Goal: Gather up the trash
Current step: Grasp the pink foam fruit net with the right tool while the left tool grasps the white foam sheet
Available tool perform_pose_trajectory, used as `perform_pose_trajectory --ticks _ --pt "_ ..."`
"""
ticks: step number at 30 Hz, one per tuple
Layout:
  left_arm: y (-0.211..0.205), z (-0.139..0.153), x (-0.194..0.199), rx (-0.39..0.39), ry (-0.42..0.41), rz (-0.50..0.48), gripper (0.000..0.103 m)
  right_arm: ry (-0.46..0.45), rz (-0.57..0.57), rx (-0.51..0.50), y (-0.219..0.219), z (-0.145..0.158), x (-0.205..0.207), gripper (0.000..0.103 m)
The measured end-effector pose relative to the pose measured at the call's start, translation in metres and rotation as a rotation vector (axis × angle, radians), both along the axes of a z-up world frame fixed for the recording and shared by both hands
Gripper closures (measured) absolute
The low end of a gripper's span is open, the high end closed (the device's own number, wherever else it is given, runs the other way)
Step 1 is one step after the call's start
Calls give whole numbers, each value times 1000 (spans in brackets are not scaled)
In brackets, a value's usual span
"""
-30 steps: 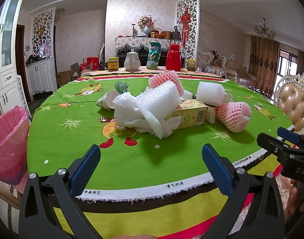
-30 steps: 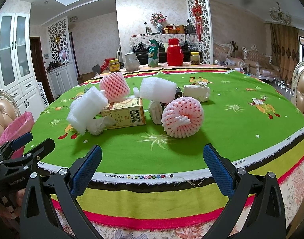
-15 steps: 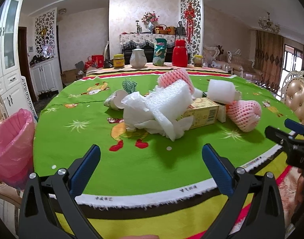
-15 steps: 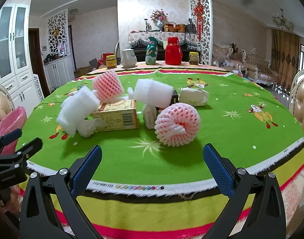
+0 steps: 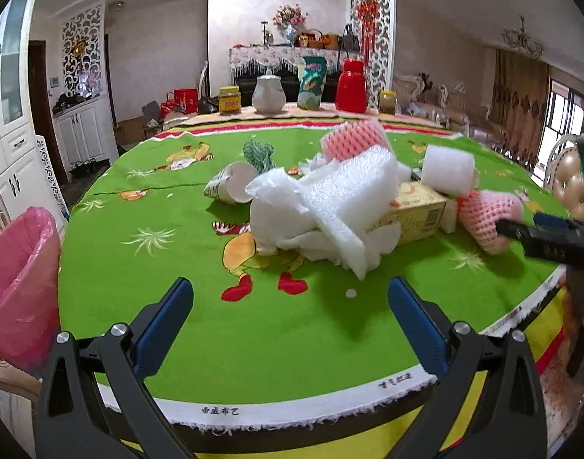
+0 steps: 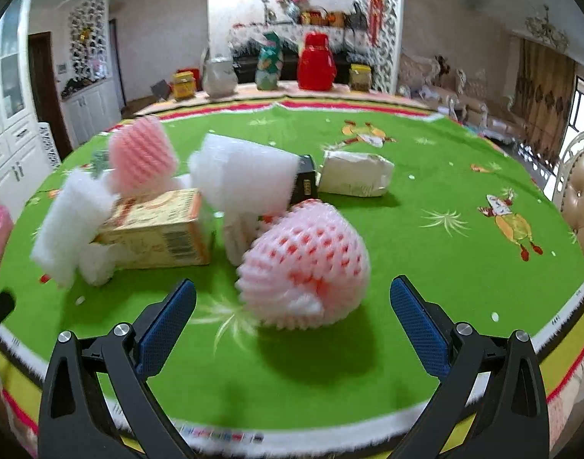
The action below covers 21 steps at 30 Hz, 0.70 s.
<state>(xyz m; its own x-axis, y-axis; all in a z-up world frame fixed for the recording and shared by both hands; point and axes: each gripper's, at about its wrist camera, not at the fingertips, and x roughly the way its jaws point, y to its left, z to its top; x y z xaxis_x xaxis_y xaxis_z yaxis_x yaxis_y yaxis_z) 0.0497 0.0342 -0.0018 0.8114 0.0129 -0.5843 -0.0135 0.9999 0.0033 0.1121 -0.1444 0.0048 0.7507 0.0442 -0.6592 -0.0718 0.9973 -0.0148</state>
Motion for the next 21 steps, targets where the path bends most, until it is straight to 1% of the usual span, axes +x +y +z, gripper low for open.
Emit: perform_pose_trajectory --ticks 3,7,8,9,10,12,14,15,17,19,21 --pt "-3 -3 7 10 29 -16 5 25 -21 0 -2 -7 22 7" --pt "-14 -2 26 36 44 -45 5 43 -44 9 -6 -18 33 8" --pt "-17 0 33 29 45 -52 5 44 -45 17 -6 -20 34 14" --pt "-18 0 38 25 45 -54 5 44 -35 31 -7 -22 33 28" --pt "-20 2 44 18 47 -52 5 55 -28 46 -8 -23 34 33" --pt "-23 3 54 0 52 -54 6 37 -33 68 -12 -22 30 46" --pt "-27 4 66 -14 56 -60 12 20 -37 76 -12 -20 26 52" --pt "-29 4 70 -13 56 -59 14 13 -39 76 -12 -18 23 55" --pt "-34 3 82 0 52 -58 20 1 -43 74 -11 -16 22 58" --pt "-39 1 91 21 55 -57 24 -9 -45 70 -11 -15 20 59" --pt "-42 -4 102 38 70 -64 33 -17 -50 69 -11 -13 20 60"
